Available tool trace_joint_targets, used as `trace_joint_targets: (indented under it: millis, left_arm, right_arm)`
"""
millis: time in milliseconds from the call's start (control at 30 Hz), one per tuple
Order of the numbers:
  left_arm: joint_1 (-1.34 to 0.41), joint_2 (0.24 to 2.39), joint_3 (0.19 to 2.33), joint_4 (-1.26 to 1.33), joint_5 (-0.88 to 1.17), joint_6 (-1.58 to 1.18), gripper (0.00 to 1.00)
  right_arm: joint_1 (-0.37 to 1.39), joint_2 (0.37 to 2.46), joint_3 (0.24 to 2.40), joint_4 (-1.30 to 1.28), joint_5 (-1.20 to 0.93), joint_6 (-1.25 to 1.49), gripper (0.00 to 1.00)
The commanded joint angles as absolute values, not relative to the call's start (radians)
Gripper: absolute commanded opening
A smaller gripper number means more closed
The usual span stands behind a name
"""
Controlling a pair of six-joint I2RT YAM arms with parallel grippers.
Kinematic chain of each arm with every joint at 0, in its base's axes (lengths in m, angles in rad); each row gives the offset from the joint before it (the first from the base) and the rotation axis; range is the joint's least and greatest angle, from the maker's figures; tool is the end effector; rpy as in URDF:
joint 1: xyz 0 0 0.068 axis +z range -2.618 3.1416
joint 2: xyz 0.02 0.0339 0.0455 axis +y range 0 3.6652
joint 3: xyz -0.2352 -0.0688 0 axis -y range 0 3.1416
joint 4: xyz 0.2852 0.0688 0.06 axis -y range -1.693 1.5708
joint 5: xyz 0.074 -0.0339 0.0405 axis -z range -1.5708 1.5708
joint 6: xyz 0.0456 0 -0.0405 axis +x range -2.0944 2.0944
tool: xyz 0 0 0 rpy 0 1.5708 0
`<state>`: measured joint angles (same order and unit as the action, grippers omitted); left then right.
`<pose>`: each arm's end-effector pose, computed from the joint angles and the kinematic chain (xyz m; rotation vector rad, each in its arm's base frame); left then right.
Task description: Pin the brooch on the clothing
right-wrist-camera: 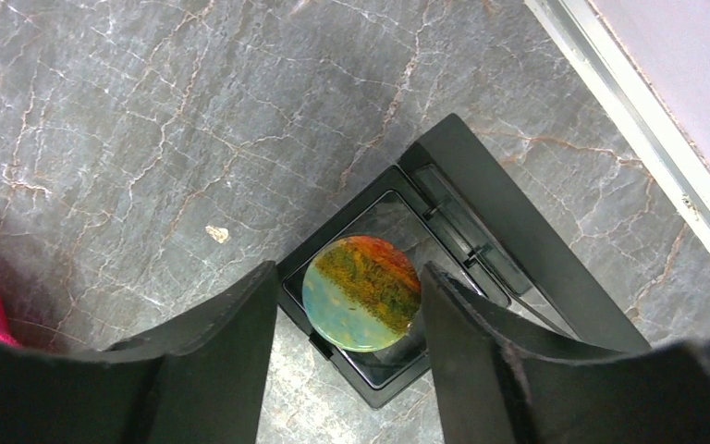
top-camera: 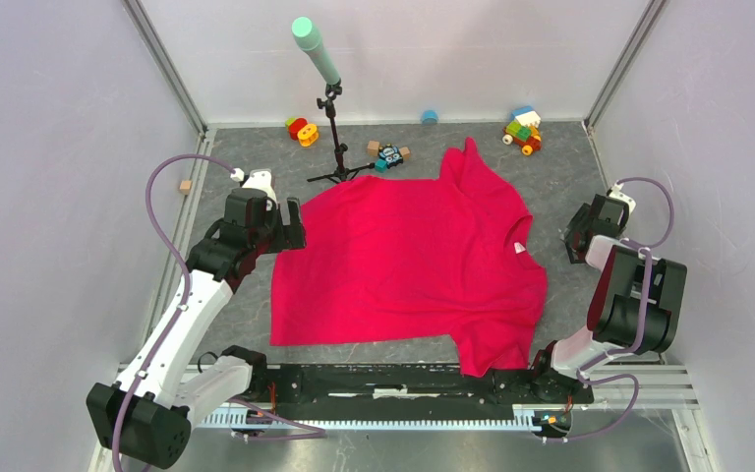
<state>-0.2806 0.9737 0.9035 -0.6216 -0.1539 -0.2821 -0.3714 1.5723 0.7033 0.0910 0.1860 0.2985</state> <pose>0.2596 -0.0675 0.2719 -0.0834 2.2544 -0.1273 0.3090 -0.1294 0.0862 0.8570 2.1838 -0.2543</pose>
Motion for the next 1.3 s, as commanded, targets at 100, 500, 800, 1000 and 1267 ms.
trace_joint_targets:
  millis: [100,500,800,1000,1267]
  left_arm:
    - [-0.275,0.971,0.902,-0.594,-0.142,-0.247,1.0]
    - [-0.275,0.963,0.901,-0.592,-0.137,-0.25,1.0]
    - [-0.275,0.959,0.903,-0.592,-0.13,-0.252,1.0]
    - [-0.275,0.955,0.902,-0.59,-0.127,-0.252,1.0]
    - [-0.275,0.954,0.9,-0.591,-0.128,-0.252,1.0]
  right_arm:
    - [-0.377,1.607,0.731,0.089,0.134,0.304,0.52]
    - [-0.377,1.556,0.7,0.091,0.116,0.3,0.44]
    - [-0.367,1.48,0.674,0.077,0.071,0.299,0.43]
    - [-0.364,1.49,0.673,0.069,0.077,0.283,0.49]
    - [-0.361,1.482,0.692,0.066,0.126,0.248,0.66]
